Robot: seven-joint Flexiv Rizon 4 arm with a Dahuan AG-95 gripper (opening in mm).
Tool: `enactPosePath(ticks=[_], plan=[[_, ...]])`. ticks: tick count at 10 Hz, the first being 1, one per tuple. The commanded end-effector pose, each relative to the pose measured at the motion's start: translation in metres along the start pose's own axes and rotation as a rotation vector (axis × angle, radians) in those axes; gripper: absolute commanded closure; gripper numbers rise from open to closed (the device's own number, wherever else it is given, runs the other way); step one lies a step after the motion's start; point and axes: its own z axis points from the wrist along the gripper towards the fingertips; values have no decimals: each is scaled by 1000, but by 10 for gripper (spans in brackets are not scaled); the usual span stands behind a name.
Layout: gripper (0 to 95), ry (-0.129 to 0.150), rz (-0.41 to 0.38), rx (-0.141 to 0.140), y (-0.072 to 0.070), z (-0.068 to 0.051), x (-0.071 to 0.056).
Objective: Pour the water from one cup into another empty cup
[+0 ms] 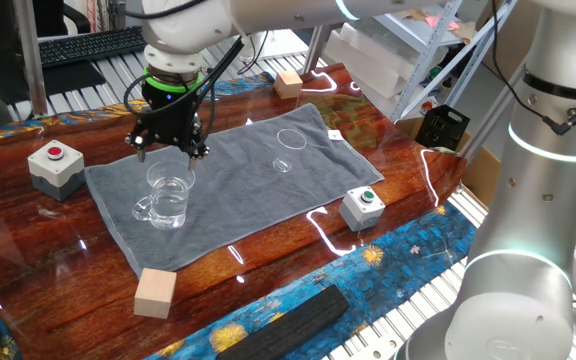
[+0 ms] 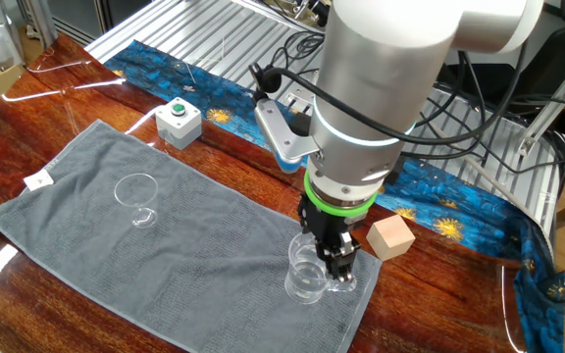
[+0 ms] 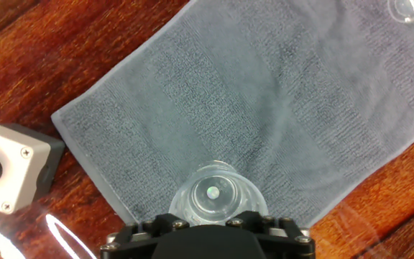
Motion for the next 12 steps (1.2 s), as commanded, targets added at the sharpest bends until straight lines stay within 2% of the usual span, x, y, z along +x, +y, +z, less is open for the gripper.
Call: enactPosePath(ticks=[1,6,12], plan=[[0,-4,-2,-7,0,5,0],[0,-23,-33,-6,2,18,-1],[0,-28,-44,-7,-4,25,-1]])
